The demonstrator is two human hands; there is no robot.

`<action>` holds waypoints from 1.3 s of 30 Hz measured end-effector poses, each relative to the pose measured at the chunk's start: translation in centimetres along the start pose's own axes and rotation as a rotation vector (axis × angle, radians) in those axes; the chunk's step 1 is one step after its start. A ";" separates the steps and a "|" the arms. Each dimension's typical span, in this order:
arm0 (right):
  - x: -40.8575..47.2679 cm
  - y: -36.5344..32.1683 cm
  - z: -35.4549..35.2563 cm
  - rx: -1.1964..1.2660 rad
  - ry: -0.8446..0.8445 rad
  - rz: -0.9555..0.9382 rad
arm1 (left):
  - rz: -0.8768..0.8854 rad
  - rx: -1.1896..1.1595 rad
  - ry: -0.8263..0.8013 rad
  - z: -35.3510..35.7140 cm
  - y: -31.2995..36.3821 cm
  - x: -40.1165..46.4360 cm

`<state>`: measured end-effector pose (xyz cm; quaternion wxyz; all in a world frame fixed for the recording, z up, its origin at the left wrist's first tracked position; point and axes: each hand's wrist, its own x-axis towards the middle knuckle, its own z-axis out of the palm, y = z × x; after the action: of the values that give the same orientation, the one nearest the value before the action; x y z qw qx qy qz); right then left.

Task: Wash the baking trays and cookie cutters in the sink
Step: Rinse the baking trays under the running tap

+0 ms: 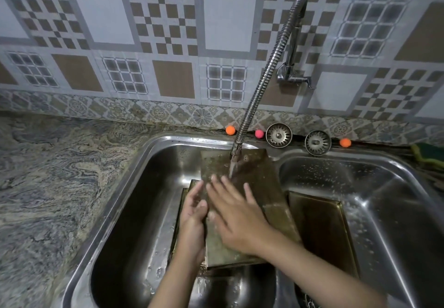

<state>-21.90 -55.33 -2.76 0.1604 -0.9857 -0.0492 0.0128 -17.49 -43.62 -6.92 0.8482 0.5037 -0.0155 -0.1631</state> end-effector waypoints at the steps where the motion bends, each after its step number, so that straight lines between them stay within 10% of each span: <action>1: -1.2 -0.2 0.2 0.004 -0.024 -0.056 | -0.001 -0.013 0.017 -0.7 0.3 0.5; 8: 2.4 6.6 -1.9 -0.056 0.025 0.392 | -0.065 0.032 -0.135 -0.3 0.1 -0.5; 16: -0.9 1.8 0.6 0.037 -0.011 -0.078 | -0.049 -0.013 0.065 -0.6 2.4 1.6; 22: 3.1 6.7 -0.6 0.074 -0.010 0.390 | -0.065 0.068 -0.021 -0.2 1.8 -0.5; 30: -0.6 1.3 1.9 0.110 -0.012 -0.064 | -0.082 0.001 0.072 -0.9 2.9 0.5; 36: 2.6 6.7 0.4 0.087 -0.002 0.407 | -0.164 0.040 -0.090 -0.5 1.3 -1.0; 39: 3.5 4.3 -0.1 0.061 0.037 0.303 | -0.198 -0.056 -0.121 0.8 0.8 -0.9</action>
<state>-18.03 -59.06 -4.06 0.1872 -0.9767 0.1033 0.0204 -18.27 -43.72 -5.69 0.8392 0.4681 -0.0125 -0.2766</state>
